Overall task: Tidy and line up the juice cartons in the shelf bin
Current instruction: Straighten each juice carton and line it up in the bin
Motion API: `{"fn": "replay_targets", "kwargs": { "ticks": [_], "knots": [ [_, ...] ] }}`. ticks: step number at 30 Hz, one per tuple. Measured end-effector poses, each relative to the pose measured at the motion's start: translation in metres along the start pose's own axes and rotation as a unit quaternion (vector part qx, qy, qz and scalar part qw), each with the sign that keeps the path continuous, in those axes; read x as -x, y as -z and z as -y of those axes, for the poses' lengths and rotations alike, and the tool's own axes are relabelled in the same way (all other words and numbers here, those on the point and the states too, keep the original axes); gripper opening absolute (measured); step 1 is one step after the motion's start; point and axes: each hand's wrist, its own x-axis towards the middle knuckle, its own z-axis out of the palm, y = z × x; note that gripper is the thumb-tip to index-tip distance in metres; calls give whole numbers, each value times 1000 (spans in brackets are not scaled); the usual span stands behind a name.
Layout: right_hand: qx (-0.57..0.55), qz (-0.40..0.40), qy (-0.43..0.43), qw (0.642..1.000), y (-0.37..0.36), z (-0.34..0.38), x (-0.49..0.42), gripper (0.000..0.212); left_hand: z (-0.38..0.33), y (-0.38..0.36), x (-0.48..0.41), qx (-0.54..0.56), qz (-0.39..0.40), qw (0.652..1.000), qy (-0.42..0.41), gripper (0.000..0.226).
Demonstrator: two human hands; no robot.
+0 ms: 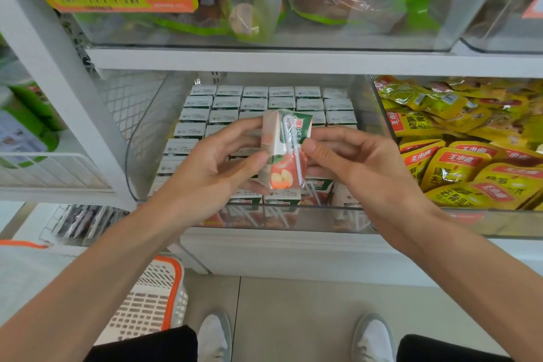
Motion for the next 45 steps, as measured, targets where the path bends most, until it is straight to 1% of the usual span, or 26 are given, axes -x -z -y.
{"fn": "replay_targets", "kwargs": {
  "ticks": [2, 4, 6, 8, 9, 12, 16, 19, 22, 25, 28, 31, 35, 39, 45],
  "knots": [
    [-16, 0, -13, 1000, -2, 0, 0, 27, -1, 0, 0, -9, -4, 1000, -6, 49],
    [-17, 20, -27, 999, -5, 2, 1, 23, -1, -1, 0, -19, 7, 1000, -8, 50],
    [-11, 47, -40, 998, -6, 5, 1, 32, -1, -3, 1, -21, 21, 1000, -4, 46],
    [17, 56, -37, 998, -8, 6, 2, 44, -1, -4, 1, -13, 30, 999, 0, 41],
    [33, 56, -29, 997, -9, 6, 3, 46, -1, -4, 1, -6, 32, 999, 3, 41],
    [68, 48, -18, 996, -9, 3, 3, 40, -1, -4, 1, 5, 24, 1000, 10, 42],
    [83, 38, -33, 995, -9, 2, 3, 40, -1, -5, 0, 8, 5, 1000, 11, 40],
    [61, 36, -33, 997, -8, 1, 2, 37, 0, -4, -2, 31, -11, 999, 21, 39],
    [29, 40, -33, 998, -8, 2, 3, 26, 2, -3, -3, 29, -30, 999, 24, 45],
    [3, 67, -39, 997, -11, 3, 6, 18, 0, -4, -2, 8, -25, 1000, 14, 36],
    [14, 90, -32, 995, -12, 4, 8, 19, -3, -6, -1, 3, -15, 1000, 14, 32],
    [45, 107, -1, 993, -12, 2, 9, 24, -4, -6, -2, 13, -23, 1000, 17, 33],
    [102, 80, 20, 991, -10, 0, 6, 24, -4, -8, -2, 11, -34, 999, 19, 31],
    [97, 81, 13, 992, -8, -2, 4, 21, 0, -4, -2, 31, -50, 998, 34, 30],
    [81, 83, 29, 993, -7, -5, 4, 26, 5, -2, -4, 24, -39, 998, 43, 29]
  ]
}}
